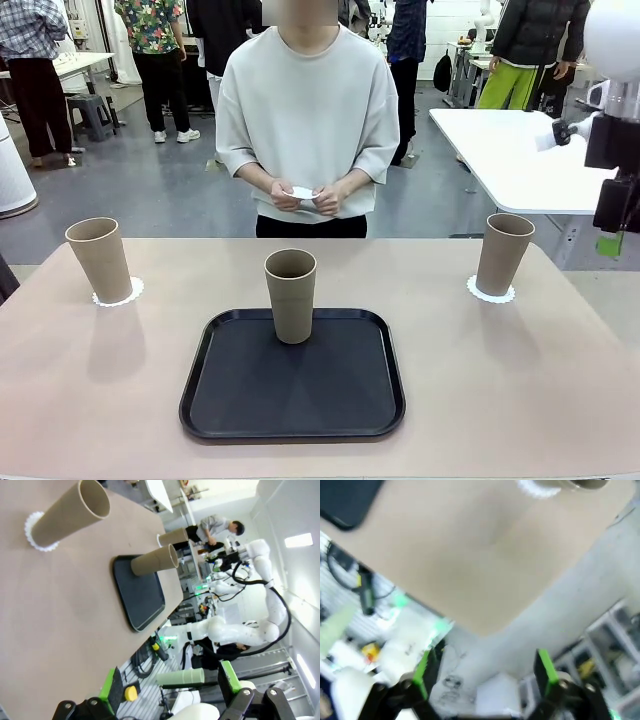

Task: Place coasters on the table and set cups on them.
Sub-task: Take one Reusable plastic cup from the Flat Tray and place it on a coaster set by the human.

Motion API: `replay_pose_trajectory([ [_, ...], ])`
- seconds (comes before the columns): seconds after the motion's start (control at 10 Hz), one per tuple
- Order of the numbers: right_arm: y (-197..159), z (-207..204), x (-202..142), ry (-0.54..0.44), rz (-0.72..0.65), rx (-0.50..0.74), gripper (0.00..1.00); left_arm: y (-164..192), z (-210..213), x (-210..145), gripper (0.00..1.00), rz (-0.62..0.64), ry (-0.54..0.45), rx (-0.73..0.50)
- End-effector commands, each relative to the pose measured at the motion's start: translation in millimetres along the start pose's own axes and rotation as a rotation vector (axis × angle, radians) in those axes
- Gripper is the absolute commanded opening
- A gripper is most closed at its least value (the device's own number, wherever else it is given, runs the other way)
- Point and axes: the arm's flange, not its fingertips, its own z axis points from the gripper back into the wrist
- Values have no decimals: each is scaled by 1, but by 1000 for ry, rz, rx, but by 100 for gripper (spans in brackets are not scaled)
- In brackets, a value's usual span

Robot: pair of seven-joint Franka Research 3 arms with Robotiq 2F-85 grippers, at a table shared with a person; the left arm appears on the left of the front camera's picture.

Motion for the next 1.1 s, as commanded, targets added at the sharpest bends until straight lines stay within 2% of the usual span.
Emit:
replay_pose_trajectory([
  [0.0, 7, 26, 5, -27, 120, 212, 100, -2, 2, 0, 100, 4, -10, 1],
  [0.1, 0, 0, 0, 0, 0, 0, 100, -2, 2, 0, 100, 4, -10, 1],
  [0.2, 0, 0, 0, 0, 0, 0, 100, -2, 2, 0, 100, 4, -10, 1],
  [0.3, 9, 8, 1, 39, 28, 94, 100, -2, 2, 0, 100, 4, -10, 1],
  [0.4, -17, 0, -28, -251, 47, 608, 100, -2, 2, 0, 100, 4, -10, 1],
  [0.5, -41, -30, -41, -381, 56, 845, 100, -2, 2, 0, 100, 4, -10, 1],
  [0.6, -65, -33, -50, -500, 10, 1101, 100, -2, 2, 0, 100, 4, -10, 1],
  [0.7, -87, -58, -65, -624, 50, 1274, 100, -2, 2, 0, 100, 4, -10, 1],
  [0.8, -101, -81, -78, -727, 46, 1379, 100, -2, 2, 0, 100, 4, -10, 1],
  [0.9, -106, -98, -92, -887, 31, 1421, 100, -2, 2, 0, 100, 4, -10, 1],
  [1.0, -108, -111, -105, -939, 36, 1465, 100, -2, 2, 0, 100, 4, -10, 1],
])
